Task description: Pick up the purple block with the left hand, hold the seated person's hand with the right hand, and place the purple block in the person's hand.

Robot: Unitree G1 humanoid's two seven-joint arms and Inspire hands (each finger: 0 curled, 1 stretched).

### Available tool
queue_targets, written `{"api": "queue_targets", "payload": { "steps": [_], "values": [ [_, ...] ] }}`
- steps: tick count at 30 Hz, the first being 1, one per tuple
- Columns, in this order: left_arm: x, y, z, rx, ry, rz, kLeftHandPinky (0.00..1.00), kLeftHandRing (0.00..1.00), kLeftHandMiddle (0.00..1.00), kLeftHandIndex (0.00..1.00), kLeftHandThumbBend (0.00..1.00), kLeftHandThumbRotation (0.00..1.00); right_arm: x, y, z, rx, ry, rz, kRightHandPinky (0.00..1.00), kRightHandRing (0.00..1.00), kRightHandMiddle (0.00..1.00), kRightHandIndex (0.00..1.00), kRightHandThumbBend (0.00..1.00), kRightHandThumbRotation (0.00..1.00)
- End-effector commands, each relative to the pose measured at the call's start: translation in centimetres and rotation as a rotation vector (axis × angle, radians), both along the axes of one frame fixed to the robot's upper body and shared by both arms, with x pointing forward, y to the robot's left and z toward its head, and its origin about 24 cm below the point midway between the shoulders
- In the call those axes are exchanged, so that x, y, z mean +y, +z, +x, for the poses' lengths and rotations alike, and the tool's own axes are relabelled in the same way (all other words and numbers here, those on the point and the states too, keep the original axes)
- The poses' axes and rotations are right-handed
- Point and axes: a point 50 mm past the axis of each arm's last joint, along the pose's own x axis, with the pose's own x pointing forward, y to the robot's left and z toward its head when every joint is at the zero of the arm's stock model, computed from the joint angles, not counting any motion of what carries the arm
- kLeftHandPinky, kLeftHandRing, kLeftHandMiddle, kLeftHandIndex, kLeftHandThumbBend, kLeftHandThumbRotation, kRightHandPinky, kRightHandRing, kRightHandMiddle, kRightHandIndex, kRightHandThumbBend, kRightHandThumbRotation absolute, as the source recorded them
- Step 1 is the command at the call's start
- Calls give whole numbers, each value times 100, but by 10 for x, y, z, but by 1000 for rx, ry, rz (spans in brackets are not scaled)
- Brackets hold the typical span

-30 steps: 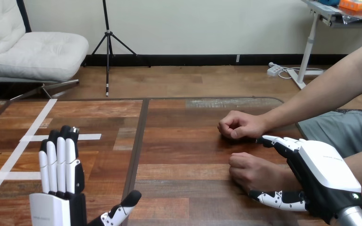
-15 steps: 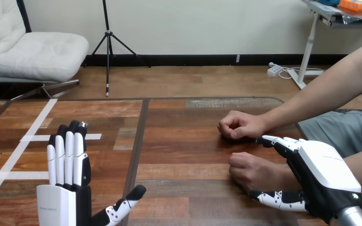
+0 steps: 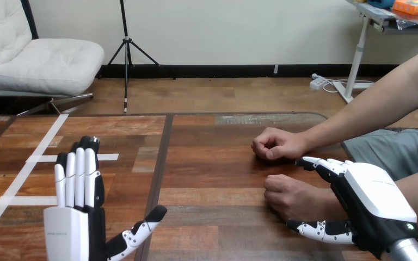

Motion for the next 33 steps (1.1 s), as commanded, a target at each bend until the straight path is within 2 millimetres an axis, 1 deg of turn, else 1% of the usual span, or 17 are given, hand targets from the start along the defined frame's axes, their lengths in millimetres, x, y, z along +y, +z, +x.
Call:
{"api": "queue_targets", "payload": {
  "steps": [1, 18, 27, 33],
  "values": [
    [-8, 4, 28, 53, -8, 49, 98, 95, 98, 100, 70, 85, 1, 14, 12, -71, 28, -28, 93, 88, 83, 84, 68, 28],
    [-18, 22, 61, 51, -44, 54, 96, 95, 98, 100, 69, 82, 0, 13, 11, -64, 23, -31, 92, 88, 83, 83, 69, 29],
    [-25, 32, 74, 10, -62, 69, 95, 95, 97, 99, 68, 79, 0, 13, 10, -61, 22, -32, 92, 88, 83, 83, 70, 29],
    [-30, 37, 81, 2, -69, 68, 96, 95, 98, 99, 68, 80, 0, 13, 10, -57, 21, -31, 93, 88, 83, 84, 69, 29]
  ]
}}
